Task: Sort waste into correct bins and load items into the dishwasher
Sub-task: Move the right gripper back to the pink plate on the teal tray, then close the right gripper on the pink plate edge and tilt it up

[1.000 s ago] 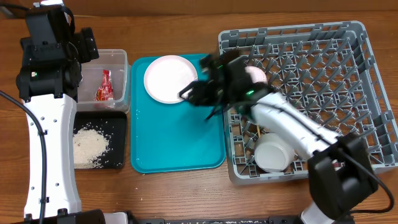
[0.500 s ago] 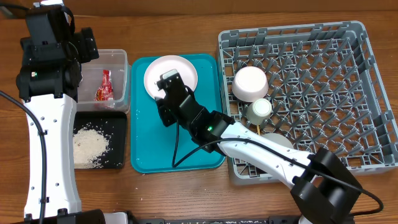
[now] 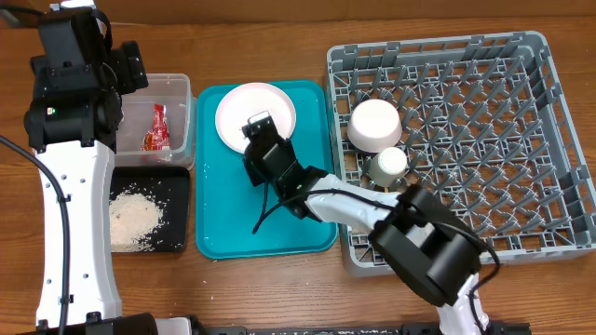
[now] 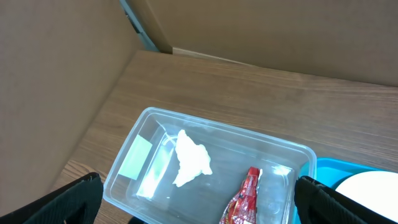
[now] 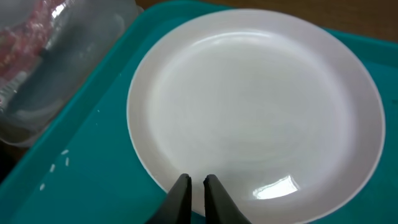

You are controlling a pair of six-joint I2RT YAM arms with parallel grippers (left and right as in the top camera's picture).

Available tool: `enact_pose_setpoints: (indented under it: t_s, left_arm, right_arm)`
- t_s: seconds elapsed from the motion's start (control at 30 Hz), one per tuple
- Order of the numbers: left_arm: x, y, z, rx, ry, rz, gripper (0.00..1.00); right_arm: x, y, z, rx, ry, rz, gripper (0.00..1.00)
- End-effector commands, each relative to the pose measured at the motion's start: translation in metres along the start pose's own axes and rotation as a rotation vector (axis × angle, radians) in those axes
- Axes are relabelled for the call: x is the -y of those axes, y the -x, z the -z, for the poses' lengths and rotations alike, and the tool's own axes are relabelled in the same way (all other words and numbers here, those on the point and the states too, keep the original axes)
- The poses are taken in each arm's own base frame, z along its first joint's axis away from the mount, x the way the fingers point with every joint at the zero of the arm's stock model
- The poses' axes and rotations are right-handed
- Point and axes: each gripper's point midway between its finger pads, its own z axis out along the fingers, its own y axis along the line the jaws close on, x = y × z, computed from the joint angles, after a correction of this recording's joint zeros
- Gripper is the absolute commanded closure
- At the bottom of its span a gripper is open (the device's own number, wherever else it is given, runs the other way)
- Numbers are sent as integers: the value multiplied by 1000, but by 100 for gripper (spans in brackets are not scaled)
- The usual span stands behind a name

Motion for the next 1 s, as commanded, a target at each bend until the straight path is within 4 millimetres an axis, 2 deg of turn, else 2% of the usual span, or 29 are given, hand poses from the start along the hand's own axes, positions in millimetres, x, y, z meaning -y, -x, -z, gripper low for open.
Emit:
enact_pose_setpoints:
  t_s: [0.0,0.13,0.27,0.57,0.83,0.97]
  left_arm:
    - [0,6,3,16,-5,16,0]
    - [0,6,3,16,-5,16,0]
    - [0,6,3,16,-5,16,0]
    - [0,6,3,16,-5,16,0]
    - [0,6,3,16,-5,16,0]
    - [0,6,3,16,-5,16,0]
  right_arm:
    - [3,-5,-5,-3,-16,2,90]
    - [-5,-10,-4,-30,33,4,94]
    - [-11,-18,-4,-67,74,9,94]
    - [-15,-3,-4,-6,91,28,96]
    - [-4,8,-9,36,80,19,96]
    - [9,-1,-24,30,62,7,96]
